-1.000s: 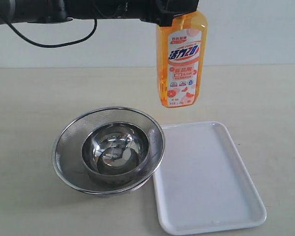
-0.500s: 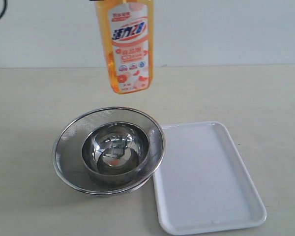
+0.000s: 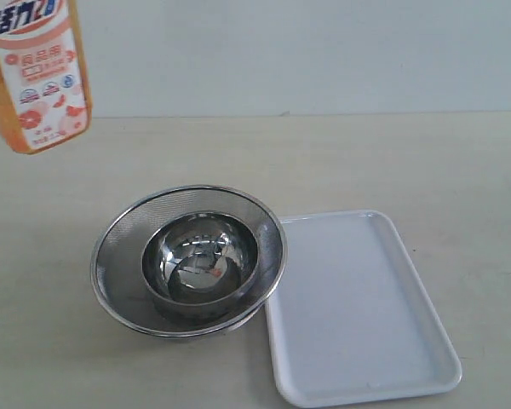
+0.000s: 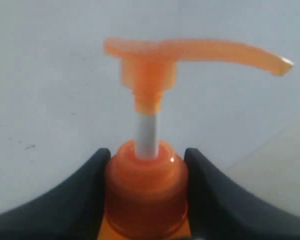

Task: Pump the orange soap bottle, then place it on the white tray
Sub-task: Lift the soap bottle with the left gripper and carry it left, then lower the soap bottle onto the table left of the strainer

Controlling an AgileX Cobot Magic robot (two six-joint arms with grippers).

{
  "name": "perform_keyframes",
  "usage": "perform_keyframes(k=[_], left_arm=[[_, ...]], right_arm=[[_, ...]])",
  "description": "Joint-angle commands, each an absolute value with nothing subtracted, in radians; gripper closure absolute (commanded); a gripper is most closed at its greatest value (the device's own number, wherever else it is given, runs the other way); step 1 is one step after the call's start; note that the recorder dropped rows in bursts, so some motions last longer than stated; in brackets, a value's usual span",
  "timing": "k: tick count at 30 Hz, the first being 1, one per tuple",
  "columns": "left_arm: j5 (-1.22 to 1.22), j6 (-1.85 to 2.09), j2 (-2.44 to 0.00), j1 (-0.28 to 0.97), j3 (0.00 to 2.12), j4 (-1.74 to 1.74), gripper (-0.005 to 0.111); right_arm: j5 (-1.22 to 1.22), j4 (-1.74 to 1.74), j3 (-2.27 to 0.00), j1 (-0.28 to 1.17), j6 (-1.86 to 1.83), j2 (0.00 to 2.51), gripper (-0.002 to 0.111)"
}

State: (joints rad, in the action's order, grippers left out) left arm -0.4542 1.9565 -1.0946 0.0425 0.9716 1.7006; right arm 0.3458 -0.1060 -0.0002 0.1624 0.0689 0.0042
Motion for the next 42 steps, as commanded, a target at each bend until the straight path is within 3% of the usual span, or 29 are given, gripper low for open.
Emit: perform_keyframes(k=[1, 14, 42], left_arm=[[-0.316, 1.909, -0.973, 0.041, 0.908, 1.744, 0.102], [0.009, 1.682, -0.846, 0.041, 0.738, 1.744, 0.102], [-0.154, 1.683, -1.183, 0.043, 0.703, 1.744, 0.102]], right_arm=[[0.333, -0.115, 0.0, 0.159, 0.07, 0.0, 0.107], [0.333, -0.115, 0.0, 0.159, 0.07, 0.0, 0.107], [0.333, -0.115, 0.0, 0.159, 0.07, 0.0, 0.107]])
